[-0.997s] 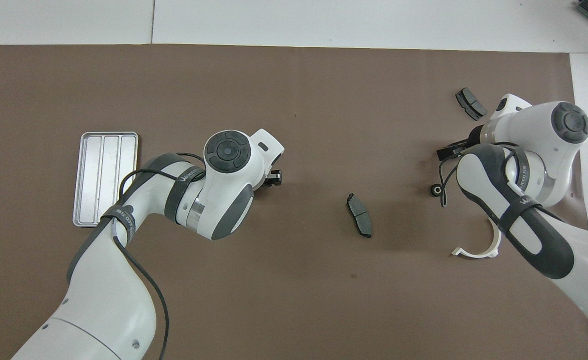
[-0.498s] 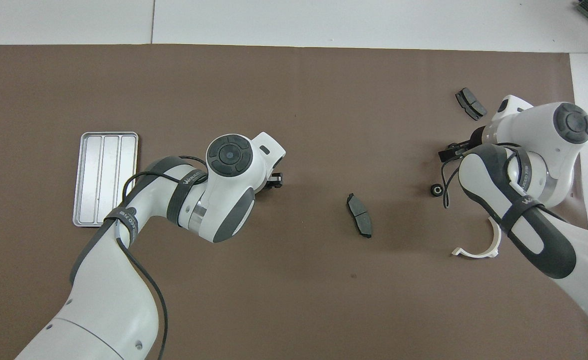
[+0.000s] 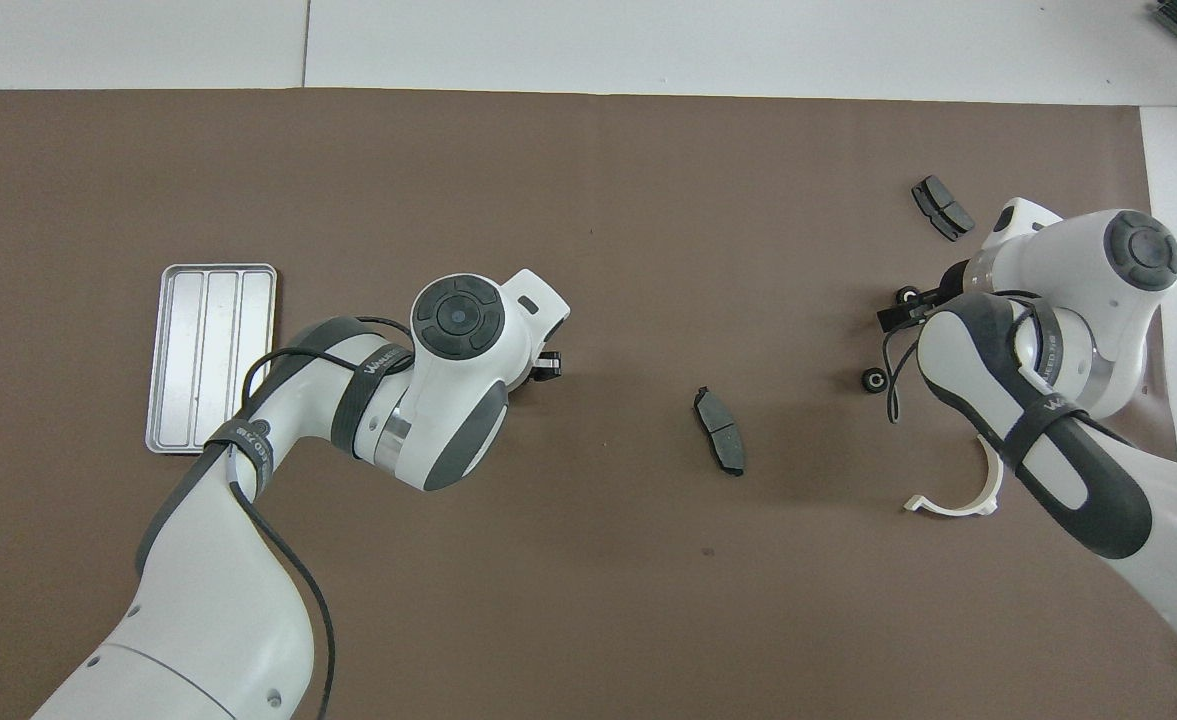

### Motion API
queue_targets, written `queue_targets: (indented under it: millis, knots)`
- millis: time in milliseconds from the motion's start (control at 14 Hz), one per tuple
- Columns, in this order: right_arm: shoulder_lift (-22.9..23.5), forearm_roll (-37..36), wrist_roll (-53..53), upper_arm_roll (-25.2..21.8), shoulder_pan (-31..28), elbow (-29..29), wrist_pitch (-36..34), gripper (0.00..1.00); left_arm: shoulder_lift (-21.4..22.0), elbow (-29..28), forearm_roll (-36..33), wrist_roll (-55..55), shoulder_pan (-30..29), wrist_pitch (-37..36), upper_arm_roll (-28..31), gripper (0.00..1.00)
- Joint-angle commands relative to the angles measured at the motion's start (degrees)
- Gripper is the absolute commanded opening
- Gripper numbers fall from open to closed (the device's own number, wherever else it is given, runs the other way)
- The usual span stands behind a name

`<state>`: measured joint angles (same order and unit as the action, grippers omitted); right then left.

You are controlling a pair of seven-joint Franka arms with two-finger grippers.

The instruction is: Pick bearing gear from pile to tray

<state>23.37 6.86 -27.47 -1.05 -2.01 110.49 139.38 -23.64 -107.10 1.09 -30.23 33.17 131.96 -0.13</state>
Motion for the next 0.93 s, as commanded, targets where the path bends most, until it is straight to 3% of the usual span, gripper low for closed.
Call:
queue_targets:
  millis: [0, 214, 356, 498, 854]
  knots:
    - [-0.17, 1.66, -1.19, 0.44, -0.36, 1.22, -0.25, 0.00, 0.35, -0.06, 0.67, -0.10, 0.24, -0.64, 0.39, 0.01]
    - [-0.25, 1.58, 0.83, 0.53, 0.07, 0.61, -0.69, 0.00, -1.05, 7.67, 0.67, 0.52, -6.43, -6.61, 0.39, 0.00]
    - [-1.21, 1.58, 2.32, 0.53, 0.51, -0.27, -2.96, 0.00, -1.24, 9.71, 0.67, 3.05, -11.52, -7.68, 0.31, 0.00]
    - [-3.14, 1.31, 7.40, 0.88, 1.65, -2.72, -8.04, 0.00, 0.34, 9.28, 1.80, 9.19, -16.88, -8.38, 0.04, 0.00]
    - [-5.62, -0.53, 32.25, 0.79, 12.44, -9.93, -17.20, 0.00, 3.16, 3.93, 3.13, 26.75, -26.91, -10.14, 0.22, 0.00]
